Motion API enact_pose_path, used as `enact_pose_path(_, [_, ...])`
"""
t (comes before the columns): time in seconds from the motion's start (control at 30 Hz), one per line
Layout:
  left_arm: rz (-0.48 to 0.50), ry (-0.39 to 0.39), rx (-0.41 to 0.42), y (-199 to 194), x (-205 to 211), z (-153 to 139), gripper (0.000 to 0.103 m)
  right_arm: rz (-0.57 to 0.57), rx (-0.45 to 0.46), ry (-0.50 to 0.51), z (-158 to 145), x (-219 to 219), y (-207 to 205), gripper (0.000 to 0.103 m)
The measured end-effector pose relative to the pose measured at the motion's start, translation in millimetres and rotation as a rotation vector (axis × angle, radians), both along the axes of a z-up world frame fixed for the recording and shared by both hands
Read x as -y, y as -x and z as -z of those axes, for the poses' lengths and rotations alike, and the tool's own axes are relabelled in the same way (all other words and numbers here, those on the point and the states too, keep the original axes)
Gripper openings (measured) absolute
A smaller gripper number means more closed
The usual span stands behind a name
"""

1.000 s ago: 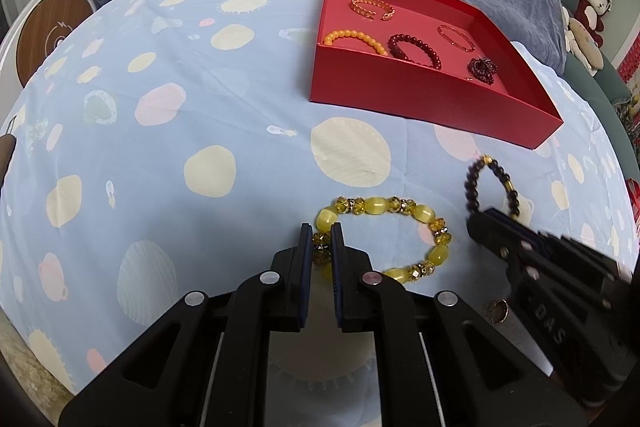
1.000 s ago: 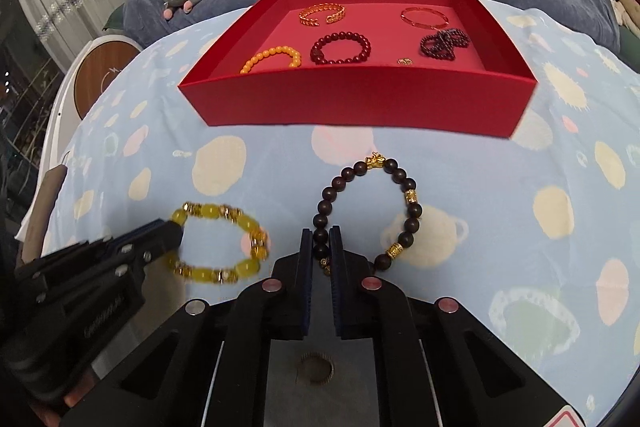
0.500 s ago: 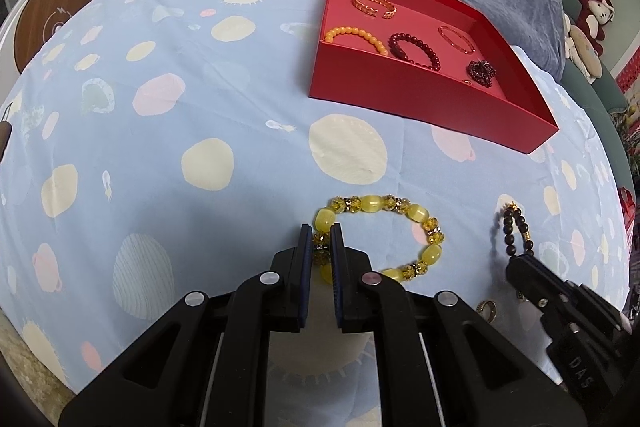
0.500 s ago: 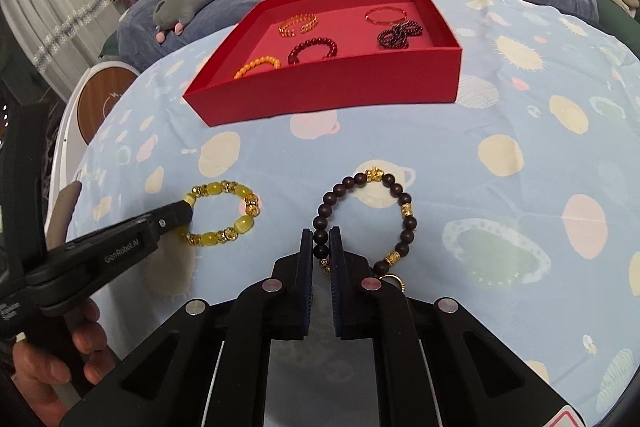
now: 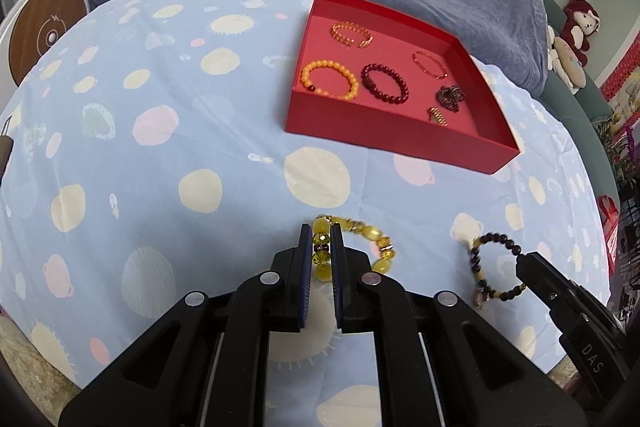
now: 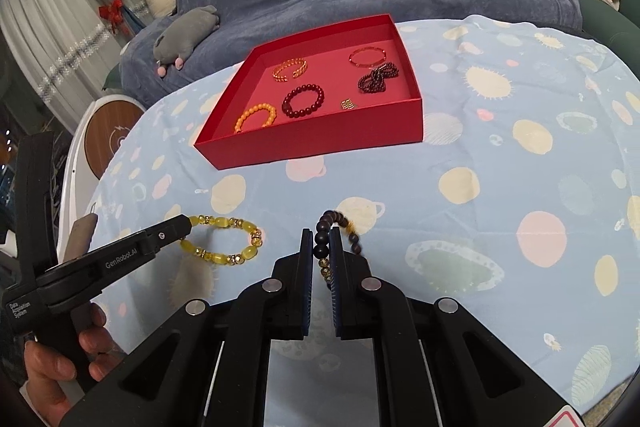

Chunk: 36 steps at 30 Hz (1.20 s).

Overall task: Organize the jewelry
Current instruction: 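Lift both bracelets and carry them over the red box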

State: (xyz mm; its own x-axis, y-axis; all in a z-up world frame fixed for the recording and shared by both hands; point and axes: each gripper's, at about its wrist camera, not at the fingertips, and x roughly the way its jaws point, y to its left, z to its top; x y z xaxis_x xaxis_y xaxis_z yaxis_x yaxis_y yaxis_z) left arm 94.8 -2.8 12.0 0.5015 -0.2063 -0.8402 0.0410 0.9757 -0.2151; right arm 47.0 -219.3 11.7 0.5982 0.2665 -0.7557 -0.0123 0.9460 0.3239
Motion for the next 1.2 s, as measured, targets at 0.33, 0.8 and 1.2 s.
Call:
enact_pose_path(0.33, [0.031, 0.012, 0.021, 2, 7, -23, 0.009, 0.02, 0.029, -0.013, -13, 7, 7, 0.008])
enact_pose_path(0.8, [0.076, 0.016, 0.097, -21, 20, -68, 0.009, 0.038, 0.101, -0.012, -43, 21, -12, 0.008])
enact_pose_path(1.2, [0.083, 0.025, 0.204, -84, 38, -112, 0.009, 0.043, 0.175, -0.017, -73, 32, -74, 0.008])
